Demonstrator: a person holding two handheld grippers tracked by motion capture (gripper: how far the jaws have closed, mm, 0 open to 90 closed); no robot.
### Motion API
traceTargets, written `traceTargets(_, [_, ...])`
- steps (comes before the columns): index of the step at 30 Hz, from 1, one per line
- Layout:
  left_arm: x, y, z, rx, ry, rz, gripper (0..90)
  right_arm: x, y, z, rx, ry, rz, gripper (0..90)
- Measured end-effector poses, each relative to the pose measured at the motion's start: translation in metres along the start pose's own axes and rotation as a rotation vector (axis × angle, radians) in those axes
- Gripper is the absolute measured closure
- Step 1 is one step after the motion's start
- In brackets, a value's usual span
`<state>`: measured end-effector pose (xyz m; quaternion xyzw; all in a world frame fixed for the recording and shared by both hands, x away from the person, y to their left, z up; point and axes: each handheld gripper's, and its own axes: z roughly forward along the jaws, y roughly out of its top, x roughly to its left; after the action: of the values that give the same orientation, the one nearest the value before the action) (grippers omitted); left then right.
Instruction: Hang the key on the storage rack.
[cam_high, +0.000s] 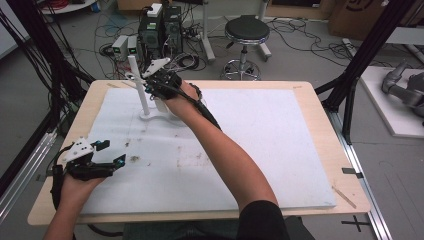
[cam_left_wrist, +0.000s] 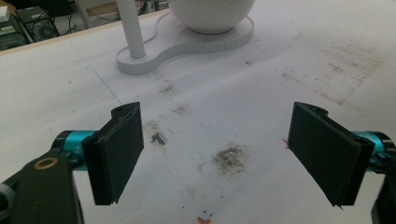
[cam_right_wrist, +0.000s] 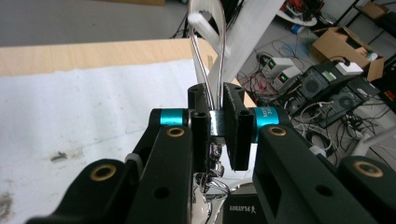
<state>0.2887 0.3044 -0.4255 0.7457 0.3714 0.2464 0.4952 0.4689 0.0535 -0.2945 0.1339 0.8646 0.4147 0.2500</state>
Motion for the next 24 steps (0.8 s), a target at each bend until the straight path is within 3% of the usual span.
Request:
traceTargets(5, [0.000,0.000,0.000,0.002,0.002,-0.001,18.4,0.000,-0.002,0.003,0.018,-0.005,-0.002,81.2])
traceTargets(7, [0.000,-0.001,0.000,0.003,0.000,0.000,18.4,0.000,-0.002,0.002,0.010,-0.014,0.001,64.7])
traceTargets(11, [0.000,-0.001,0.001,0.004,0.000,0.003,18.4,0.000,-0.002,-0.004,-0.012,-0.014,0.023,58.5])
traceTargets(16, [0.000,-0.001,0.002,0.009,-0.004,0.000,18.4,-0.002,-0.015,-0.020,-0.019,-0.017,0.050,46.9])
traceTargets(24, [0.000,0.003,0.009,0.004,-0.013,0.005,18.5,-0.008,-0.049,-0.058,-0.022,-0.011,0.094,39.4])
